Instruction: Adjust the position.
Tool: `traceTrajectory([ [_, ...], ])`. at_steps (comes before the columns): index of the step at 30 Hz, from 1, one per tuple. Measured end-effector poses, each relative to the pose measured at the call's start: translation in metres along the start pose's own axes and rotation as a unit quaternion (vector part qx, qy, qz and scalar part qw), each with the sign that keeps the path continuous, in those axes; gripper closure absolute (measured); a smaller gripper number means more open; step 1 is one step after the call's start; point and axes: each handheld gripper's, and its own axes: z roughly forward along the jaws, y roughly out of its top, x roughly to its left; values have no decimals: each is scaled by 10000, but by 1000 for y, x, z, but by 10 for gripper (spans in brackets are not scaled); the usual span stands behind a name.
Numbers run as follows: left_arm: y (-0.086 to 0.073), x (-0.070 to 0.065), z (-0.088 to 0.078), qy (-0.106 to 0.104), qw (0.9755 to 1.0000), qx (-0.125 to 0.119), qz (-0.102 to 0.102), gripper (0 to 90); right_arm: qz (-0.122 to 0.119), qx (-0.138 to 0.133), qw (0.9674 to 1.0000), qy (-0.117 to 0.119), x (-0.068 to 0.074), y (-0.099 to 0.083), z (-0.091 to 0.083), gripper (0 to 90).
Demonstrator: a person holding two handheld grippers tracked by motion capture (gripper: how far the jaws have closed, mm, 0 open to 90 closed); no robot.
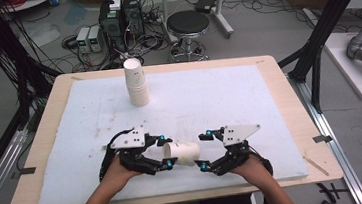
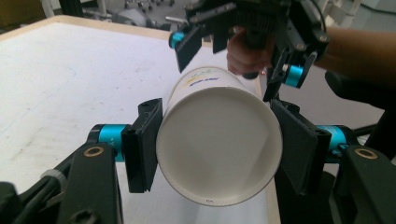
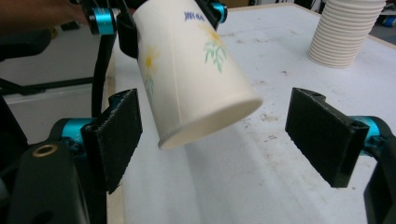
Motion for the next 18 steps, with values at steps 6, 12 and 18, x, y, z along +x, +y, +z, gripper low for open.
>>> traceTrajectory([
  [6,0,-3,-7,95,9996,-254,64,374,22,-16,9999,115,-1,-5,1,192],
  [12,1,-5,-9,92,9994,-335,92,374,22,-31,9998,198,-2,-7,3,193],
  [18,2,-7,-10,-24,9990,-428,86,373,36,-67,9994,332,-2,-8,5,195],
])
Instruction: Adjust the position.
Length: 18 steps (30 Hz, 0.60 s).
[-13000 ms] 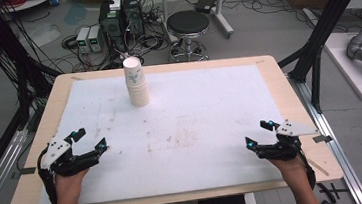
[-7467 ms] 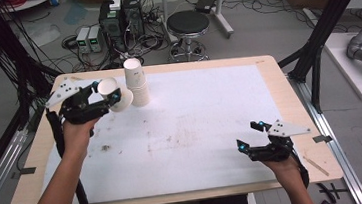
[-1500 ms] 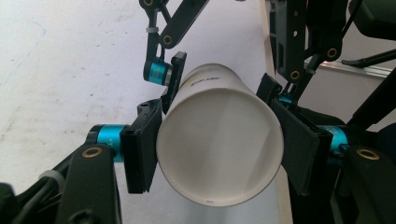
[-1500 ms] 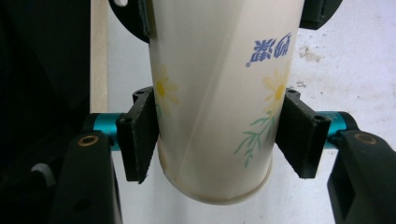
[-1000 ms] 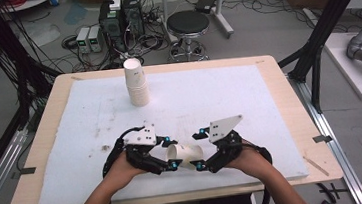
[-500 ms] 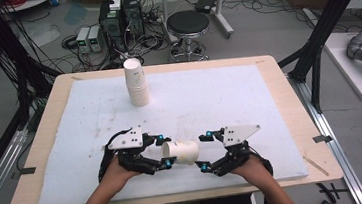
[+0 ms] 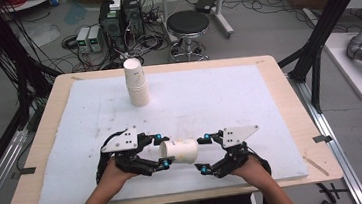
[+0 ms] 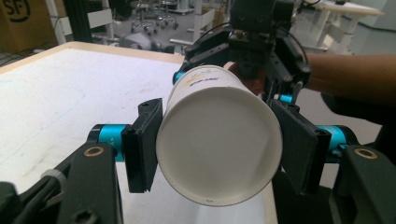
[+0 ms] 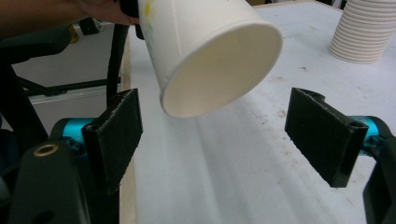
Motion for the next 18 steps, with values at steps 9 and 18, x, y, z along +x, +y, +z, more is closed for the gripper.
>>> traceTrajectory([
  [9,1,-4,6,-370,9992,-146,-3,373,-82,-122,9996,251,4,2,6,196],
  [18,-4,-1,8,-527,9977,-383,-165,372,-74,-399,9982,438,4,4,3,252],
])
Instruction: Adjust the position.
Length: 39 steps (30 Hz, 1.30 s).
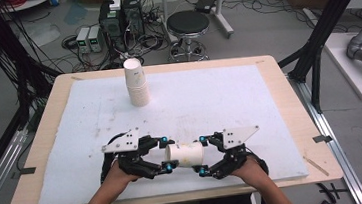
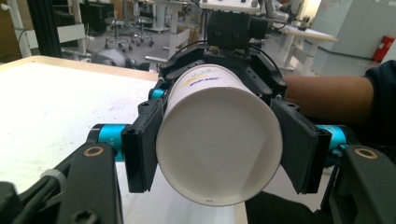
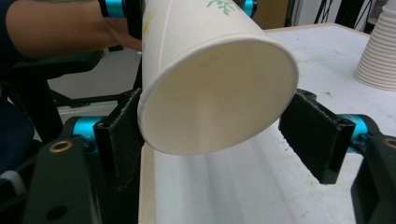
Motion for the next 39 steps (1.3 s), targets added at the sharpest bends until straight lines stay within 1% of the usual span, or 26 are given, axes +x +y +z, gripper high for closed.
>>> traceTrajectory([
  [3,-2,2,-1,-55,9999,-94,-82,372,22,-118,9999,34,-1,0,-2,263],
  [5,-4,2,-1,-78,9997,-163,-136,373,83,-224,9997,95,-2,0,-3,271],
  [7,-5,2,-1,-87,9997,-172,-157,373,117,-302,9994,136,-3,0,-4,285],
  [8,-5,2,-1,-91,9997,-156,-161,373,122,-344,9992,150,-3,0,-5,292],
  [9,-5,2,-1,-91,9997,-155,-162,373,185,-368,9990,193,-3,-1,-5,300],
  [10,-5,2,-1,-95,9997,-153,-155,373,176,-417,9988,200,-4,-1,-5,307],
  [13,-6,2,-1,-82,9998,-106,-152,373,184,-421,9987,231,-4,0,-7,329],
  [15,-7,3,-1,-106,9997,-53,-221,369,176,-391,9988,237,-5,0,-7,332],
  [16,-7,3,-1,-121,9995,5,-291,363,181,-397,9988,235,-5,0,-7,332],
  [17,-7,2,0,-86,9993,57,-368,315,181,-393,9988,234,-5,0,-8,333],
  [18,-6,2,1,-10,9989,149,-436,226,163,-386,9988,246,-5,1,-8,333],
  [19,-5,2,1,73,9986,217,-477,162,184,-366,9988,258,-5,1,-8,333],
  [20,-5,2,1,102,9986,291,-422,146,203,-337,9988,274,-5,2,-8,333],
  [22,-3,1,-1,129,9985,371,-374,146,187,-244,9992,264,-5,2,-9,333],
  [24,-1,0,-3,197,9983,444,-330,145,159,-93,9996,199,-5,2,-8,332],
  [26,1,0,-5,235,9979,541,-280,145,171,72,9997,177,-5,4,-8,332],
  [30,4,-2,-7,360,9965,737,-180,144,129,264,9995,134,-6,8,-6,331],
  [31,4,-2,-7,391,9961,771,-168,144,124,355,9992,105,-6,10,-6,331],
  [32,5,-2,-7,421,9953,857,-129,145,117,408,9991,91,-6,11,-6,331],
  [34,5,-3,-6,432,9943,971,-87,145,83,533,9985,46,-7,14,-4,330],
  [37,5,-3,-5,440,9934,1060,-57,145,28,753,9972,-14,-9,18,-2,330],
  [38,6,-2,-5,470,9928,1101,-38,145,33,796,9968,-13,-9,19,-1,330],
  [39,6,-2,-4,510,9921,1142,-17,145,25,913,9958,-40,-9,20,0,329],
])
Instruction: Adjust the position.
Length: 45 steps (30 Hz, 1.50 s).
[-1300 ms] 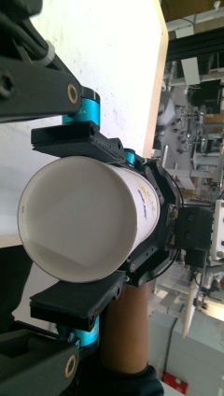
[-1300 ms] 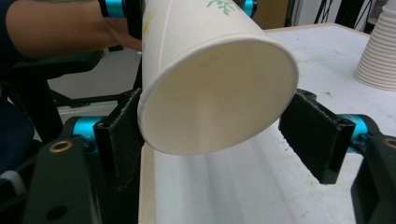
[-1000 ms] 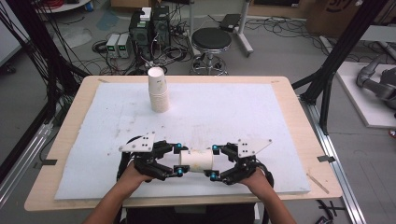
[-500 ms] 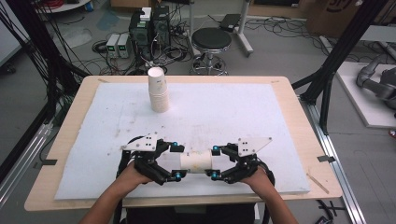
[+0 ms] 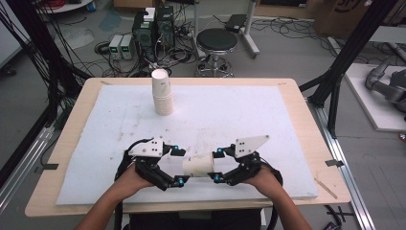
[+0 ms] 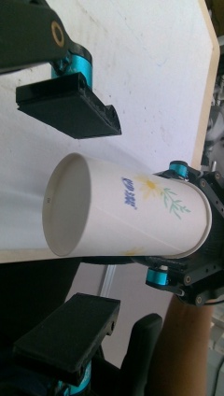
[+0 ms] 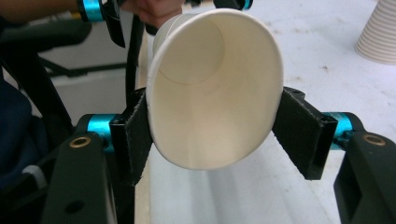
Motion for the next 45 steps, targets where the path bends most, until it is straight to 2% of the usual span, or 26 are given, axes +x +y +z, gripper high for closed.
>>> traceTrajectory([
  [8,5,1,3,138,9993,334,122,146,-389,601,9974,-124,0,17,3,327],
  [13,7,1,6,171,9986,469,158,147,-543,834,9950,-108,0,26,6,327],
  [17,6,1,11,181,9970,700,262,150,-651,1039,9924,-109,2,31,10,327],
  [22,6,1,15,198,9947,934,373,151,-874,1367,9866,-166,4,40,14,327],
  [26,7,1,18,183,9939,1003,416,155,-982,1602,9821,-163,4,47,18,327],
  [27,7,1,19,181,9938,1018,420,156,-1019,1699,9800,-188,4,49,18,327],
  [32,8,1,21,163,9924,1135,449,165,-1094,1921,9750,-216,6,56,21,325],
  [35,7,1,23,186,9913,1221,462,167,-1174,2068,9710,-253,7,60,23,325],
  [37,7,2,24,194,9903,1284,487,170,-1245,2208,9669,-294,8,62,25,324],
  [42,5,1,27,170,9878,1456,529,191,-1338,2379,9617,-264,9,66,30,323],
  [45,5,2,28,160,9871,1501,536,198,-1438,2499,9571,-288,11,69,34,321],
])
